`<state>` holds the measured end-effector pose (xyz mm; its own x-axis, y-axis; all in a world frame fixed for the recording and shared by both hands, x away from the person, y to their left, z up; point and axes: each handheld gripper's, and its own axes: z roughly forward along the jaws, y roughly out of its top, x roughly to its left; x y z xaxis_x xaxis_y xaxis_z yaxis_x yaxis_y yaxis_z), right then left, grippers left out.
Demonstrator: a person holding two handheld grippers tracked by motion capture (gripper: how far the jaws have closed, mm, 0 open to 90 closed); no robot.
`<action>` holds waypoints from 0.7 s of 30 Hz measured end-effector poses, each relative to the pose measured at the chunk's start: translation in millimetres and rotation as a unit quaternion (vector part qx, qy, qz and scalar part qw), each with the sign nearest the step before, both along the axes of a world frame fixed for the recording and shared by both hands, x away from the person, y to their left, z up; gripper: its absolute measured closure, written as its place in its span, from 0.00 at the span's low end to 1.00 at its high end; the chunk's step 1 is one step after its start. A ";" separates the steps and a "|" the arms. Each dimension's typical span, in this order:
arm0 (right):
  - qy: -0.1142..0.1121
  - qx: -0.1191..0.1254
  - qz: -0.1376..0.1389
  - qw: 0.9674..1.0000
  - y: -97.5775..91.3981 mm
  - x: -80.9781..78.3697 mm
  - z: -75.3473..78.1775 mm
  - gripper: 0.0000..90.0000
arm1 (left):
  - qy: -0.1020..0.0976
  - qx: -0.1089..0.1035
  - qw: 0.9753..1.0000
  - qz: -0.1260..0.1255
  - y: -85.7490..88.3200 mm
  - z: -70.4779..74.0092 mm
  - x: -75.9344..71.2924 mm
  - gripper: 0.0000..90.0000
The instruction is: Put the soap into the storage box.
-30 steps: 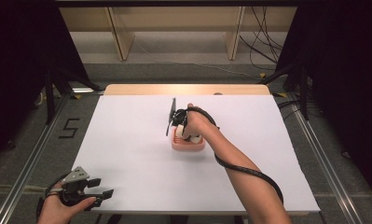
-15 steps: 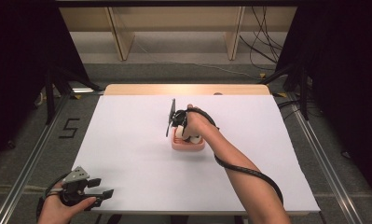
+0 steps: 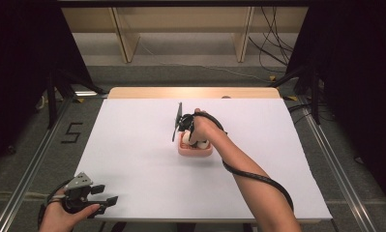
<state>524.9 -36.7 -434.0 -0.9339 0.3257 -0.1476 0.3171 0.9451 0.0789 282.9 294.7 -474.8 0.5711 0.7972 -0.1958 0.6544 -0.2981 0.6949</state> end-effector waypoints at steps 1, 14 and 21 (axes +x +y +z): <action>0.000 0.000 0.000 1.000 0.0 0.0 0.0 0.55 | 0.000 0.000 1.000 0.000 0.0 0.0 0.0 0.31; -0.013 0.024 -0.002 1.000 1.0 -3.6 11.6 0.45 | 0.001 0.002 1.000 0.001 -0.1 -0.5 0.4 0.31; -0.025 0.042 -0.017 0.999 -3.8 -12.0 20.4 0.45 | -0.001 0.004 1.000 0.006 0.5 0.0 -0.3 0.31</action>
